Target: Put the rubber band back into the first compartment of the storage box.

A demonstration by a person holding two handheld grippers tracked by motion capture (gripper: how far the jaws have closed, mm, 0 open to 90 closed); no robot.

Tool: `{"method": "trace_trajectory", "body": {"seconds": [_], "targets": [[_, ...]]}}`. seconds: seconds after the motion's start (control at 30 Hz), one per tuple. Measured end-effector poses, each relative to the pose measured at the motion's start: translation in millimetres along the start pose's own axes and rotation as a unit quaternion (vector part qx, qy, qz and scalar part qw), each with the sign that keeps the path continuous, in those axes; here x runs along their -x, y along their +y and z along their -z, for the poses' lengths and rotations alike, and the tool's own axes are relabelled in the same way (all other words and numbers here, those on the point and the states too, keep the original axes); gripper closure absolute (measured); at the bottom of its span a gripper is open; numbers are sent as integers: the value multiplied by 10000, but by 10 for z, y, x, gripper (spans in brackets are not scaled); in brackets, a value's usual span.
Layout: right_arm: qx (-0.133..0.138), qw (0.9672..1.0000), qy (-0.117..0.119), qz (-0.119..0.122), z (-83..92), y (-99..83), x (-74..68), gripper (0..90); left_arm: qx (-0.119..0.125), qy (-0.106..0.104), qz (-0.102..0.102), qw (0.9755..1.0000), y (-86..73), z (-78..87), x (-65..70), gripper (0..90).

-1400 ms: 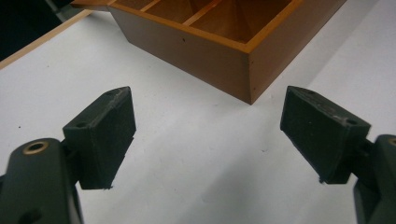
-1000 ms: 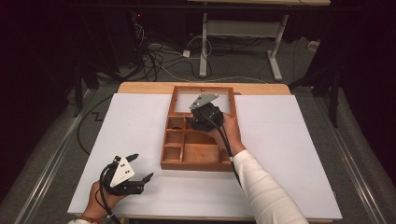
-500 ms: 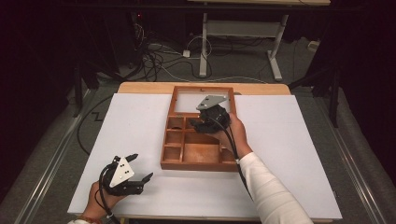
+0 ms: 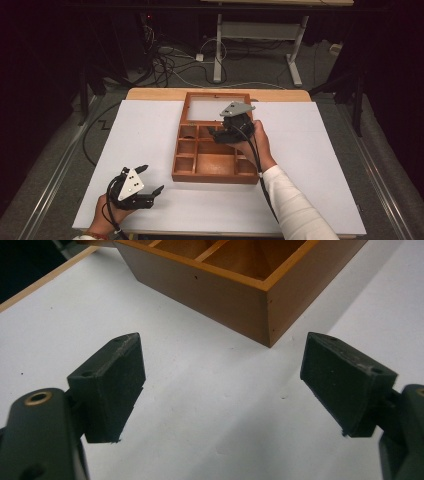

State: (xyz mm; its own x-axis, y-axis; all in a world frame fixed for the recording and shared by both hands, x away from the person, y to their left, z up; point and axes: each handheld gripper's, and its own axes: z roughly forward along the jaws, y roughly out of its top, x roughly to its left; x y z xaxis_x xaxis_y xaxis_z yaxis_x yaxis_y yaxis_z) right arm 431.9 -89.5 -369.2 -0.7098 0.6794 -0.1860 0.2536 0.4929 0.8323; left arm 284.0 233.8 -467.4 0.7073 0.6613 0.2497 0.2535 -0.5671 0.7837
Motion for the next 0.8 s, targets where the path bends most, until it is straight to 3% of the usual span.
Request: {"method": "trace_trajectory", "body": {"seconds": [0.33,0.8], "targets": [[155,9997,-214,6,150,-71,71,211,-5,8,-16,10000,5,-6,7,173],[245,9991,-324,121,351,-154,144,194,-3,51,-3,10000,6,2,12,174]]}}
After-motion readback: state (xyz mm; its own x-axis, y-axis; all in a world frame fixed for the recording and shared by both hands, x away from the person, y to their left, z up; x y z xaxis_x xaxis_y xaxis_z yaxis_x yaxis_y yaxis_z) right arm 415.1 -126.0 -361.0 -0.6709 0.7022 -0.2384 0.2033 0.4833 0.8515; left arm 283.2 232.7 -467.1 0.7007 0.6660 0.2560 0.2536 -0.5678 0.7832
